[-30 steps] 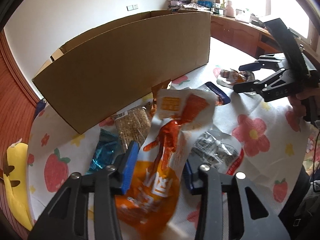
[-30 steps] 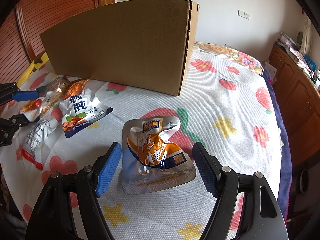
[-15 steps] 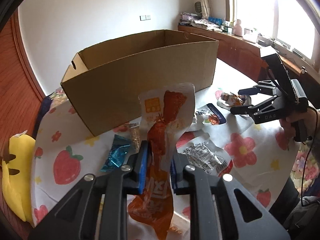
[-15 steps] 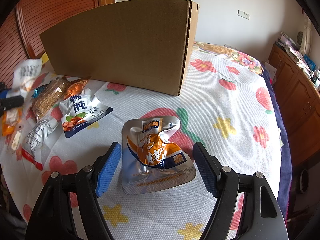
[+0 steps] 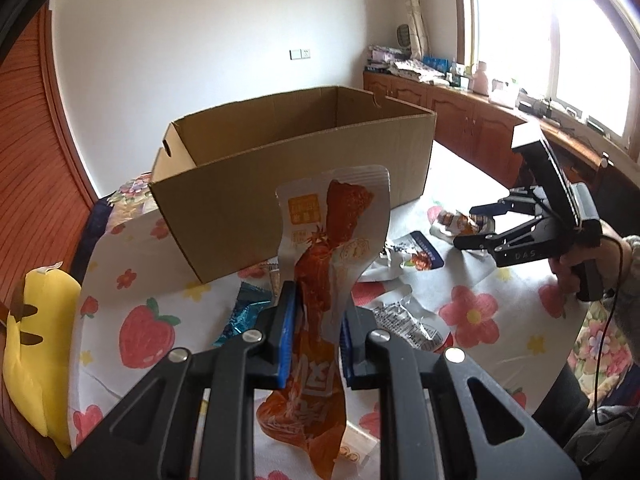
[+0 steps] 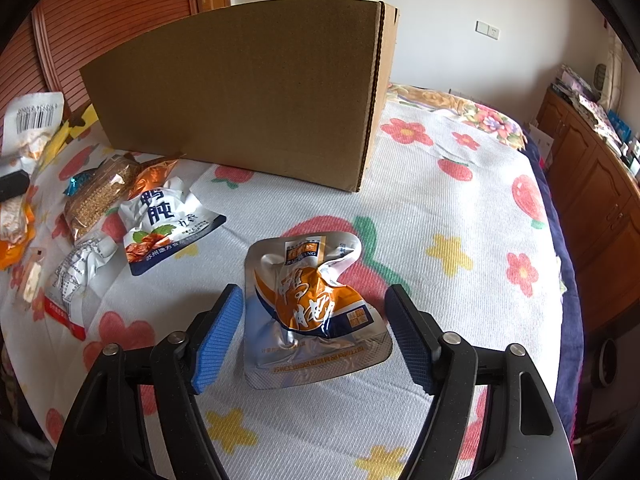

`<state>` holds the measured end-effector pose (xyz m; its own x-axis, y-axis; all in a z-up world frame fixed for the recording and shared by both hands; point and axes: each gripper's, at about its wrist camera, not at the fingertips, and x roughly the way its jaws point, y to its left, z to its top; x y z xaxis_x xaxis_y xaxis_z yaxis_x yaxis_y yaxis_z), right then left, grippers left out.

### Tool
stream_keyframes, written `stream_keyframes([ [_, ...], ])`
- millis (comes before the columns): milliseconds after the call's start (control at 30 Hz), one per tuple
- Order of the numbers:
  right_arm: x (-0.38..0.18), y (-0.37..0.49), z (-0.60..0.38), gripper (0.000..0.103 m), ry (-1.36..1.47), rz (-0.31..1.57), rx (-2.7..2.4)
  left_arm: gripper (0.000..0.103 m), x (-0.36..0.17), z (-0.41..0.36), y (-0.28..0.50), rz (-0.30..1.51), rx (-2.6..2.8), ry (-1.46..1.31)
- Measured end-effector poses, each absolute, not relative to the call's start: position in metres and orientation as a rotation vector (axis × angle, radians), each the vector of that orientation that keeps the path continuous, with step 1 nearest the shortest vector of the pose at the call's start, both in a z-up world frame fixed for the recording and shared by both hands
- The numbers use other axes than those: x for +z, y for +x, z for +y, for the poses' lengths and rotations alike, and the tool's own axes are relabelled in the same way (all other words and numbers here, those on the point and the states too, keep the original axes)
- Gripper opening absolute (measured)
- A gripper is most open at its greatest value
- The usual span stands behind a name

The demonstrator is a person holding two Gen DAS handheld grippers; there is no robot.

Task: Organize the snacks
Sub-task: 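Grasp the orange chip bag with the left tool while the right tool grasps the silver pouch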

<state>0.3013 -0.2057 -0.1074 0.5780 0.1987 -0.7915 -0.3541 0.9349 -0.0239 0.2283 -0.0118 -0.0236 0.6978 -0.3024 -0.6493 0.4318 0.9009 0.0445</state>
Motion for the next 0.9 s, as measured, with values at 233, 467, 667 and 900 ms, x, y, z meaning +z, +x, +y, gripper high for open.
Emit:
stream_keyframes([
  [233,-0.102,0.298,-0.217,0.043,-0.149,0.905,0.326,0.017,-0.016,-0.011,0.216,0.66,-0.416,0.18],
  [467,-0.094,0.288,-0.216,0.03,-0.149,0.907,0.339,0.017,-0.011,-0.011,0.213,0.646,-0.42,0.175],
  [667,-0.08,0.279,-0.219,0.012,-0.137,0.886,0.353,0.017,-0.007,-0.014,0.207,0.64,-0.421,0.182],
  [900,-0.073,0.272,-0.217,0.008,-0.101,0.874,0.374,0.017,-0.006,-0.016,0.203,0.632,-0.423,0.192],
])
